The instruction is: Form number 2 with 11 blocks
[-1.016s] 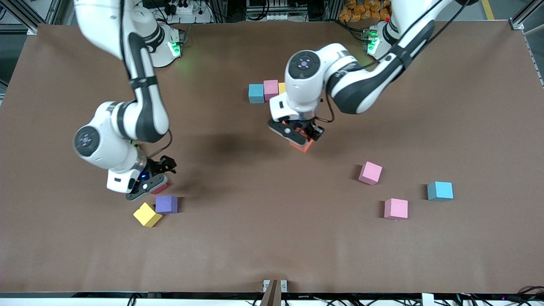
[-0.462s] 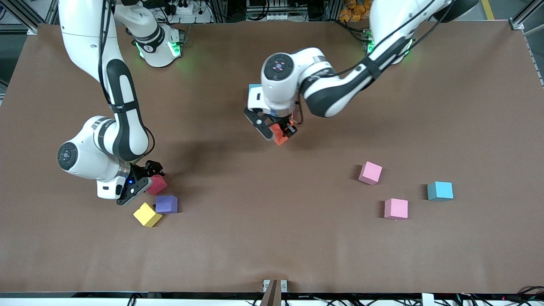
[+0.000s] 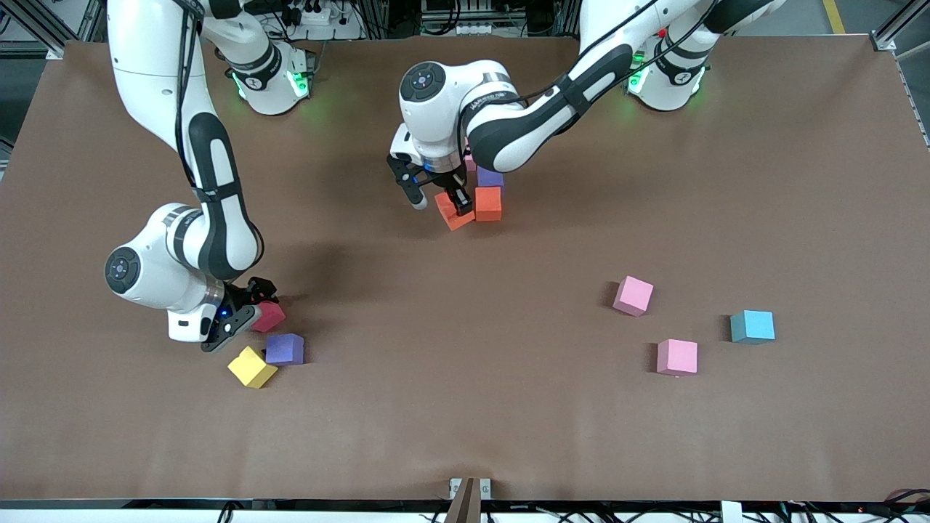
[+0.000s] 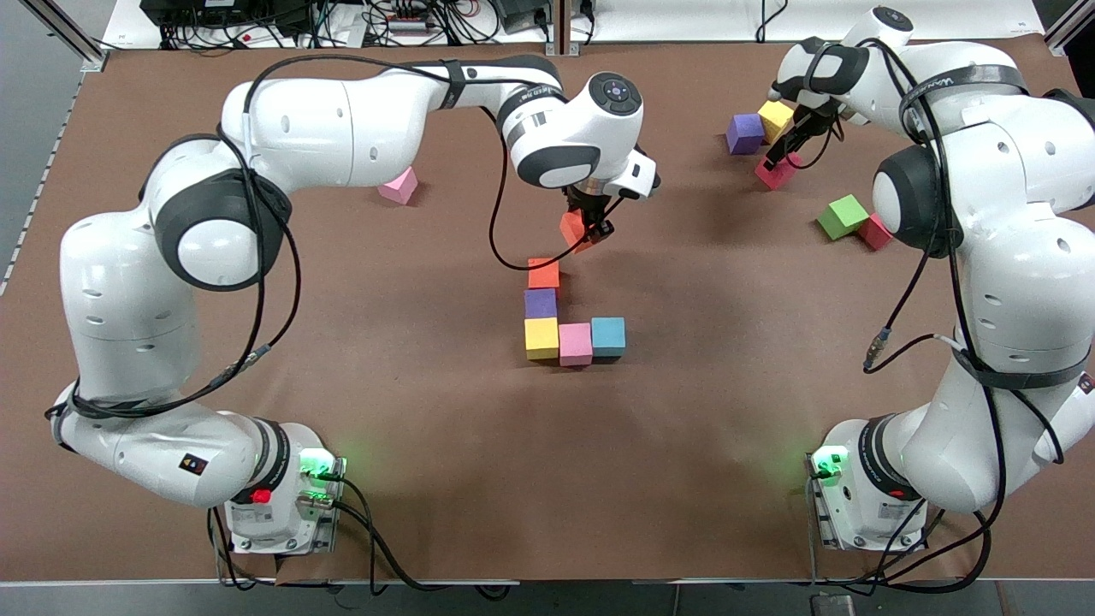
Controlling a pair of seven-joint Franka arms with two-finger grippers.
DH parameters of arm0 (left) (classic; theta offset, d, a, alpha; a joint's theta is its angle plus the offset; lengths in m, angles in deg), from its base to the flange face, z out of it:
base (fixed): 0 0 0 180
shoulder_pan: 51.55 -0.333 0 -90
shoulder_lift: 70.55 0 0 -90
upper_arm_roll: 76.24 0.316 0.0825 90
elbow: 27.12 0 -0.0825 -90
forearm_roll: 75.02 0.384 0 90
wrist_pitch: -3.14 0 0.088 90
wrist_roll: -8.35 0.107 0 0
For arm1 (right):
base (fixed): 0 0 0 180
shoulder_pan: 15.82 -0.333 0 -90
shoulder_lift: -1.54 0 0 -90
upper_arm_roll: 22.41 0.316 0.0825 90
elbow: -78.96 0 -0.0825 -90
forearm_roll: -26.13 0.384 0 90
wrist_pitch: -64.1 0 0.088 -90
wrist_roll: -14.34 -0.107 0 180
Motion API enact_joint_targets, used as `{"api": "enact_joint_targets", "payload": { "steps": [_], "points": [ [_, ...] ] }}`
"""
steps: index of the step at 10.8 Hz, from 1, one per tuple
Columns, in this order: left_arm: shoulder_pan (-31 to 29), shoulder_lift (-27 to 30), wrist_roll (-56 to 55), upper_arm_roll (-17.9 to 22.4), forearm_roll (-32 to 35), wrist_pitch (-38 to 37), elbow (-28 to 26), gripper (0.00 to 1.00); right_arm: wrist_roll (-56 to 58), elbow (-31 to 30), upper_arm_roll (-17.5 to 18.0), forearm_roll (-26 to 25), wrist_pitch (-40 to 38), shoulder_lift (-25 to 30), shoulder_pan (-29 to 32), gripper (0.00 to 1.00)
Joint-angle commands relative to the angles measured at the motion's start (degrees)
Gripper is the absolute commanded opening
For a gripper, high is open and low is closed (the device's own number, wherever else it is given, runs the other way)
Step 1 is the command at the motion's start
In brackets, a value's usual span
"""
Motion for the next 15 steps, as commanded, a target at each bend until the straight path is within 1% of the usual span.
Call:
{"api": "enact_joint_targets", "payload": {
  "steps": [1,2,3,4,5,6,7,8,9,12,15],
  "points": [
    [1.1,-3.7,2.8,0.5,1.3,3.7,1.2,0.29,2.5,-1.3,1.0,1.8,1.2,0.6,1.1,0.99],
    [0.7,-4.2,4.0,0.6,1.6,5.3,0.6,0.29,2.4,-1.3,1.0,1.8,1.2,0.6,1.1,0.84],
    [1.2,-4.1,4.4,0.6,1.6,5.4,0.2,0.29,2.4,-1.3,1.0,1.8,1.2,0.6,1.1,0.68],
    [1.2,-4.2,4.5,0.6,1.7,5.4,-0.1,0.29,2.4,-1.2,1.0,1.8,1.1,0.7,1.1,0.57],
    [1.2,-4.2,4.6,0.6,1.7,5.6,-0.6,0.29,2.4,-1.2,1.0,1.8,1.0,0.7,1.0,0.51],
    [1.1,-4.2,5.6,0.6,2.1,6.5,-2.0,0.29,2.3,-1.2,1.0,1.8,0.9,0.7,1.1,0.4],
    [0.9,-3.9,6.5,0.6,3.3,7.8,-3.7,0.29,2.1,-1.1,1.0,1.8,0.6,0.8,1.1,0.32],
    [0.6,-3.5,6.5,0.6,4.1,8.9,-5.6,0.29,1.9,-0.9,0.9,1.8,0.4,1.1,0.8,0.31],
    [0.6,-3.5,6.5,0.6,4.5,8.9,-6.1,0.29,1.7,-0.7,0.9,1.7,0.1,1.5,0.4,0.3],
    [0.8,-3.5,6.6,0.4,6.4,9.0,-7.5,0.29,2.1,3.1,0.8,1.6,-7.9,2.0,0.4,0.31],
    [0.8,-3.4,9.5,0.3,6.4,9.0,-7.7,0.28,1.0,3.2,0.7,1.6,-8.8,2.8,0.0,0.31]
  ]
}}
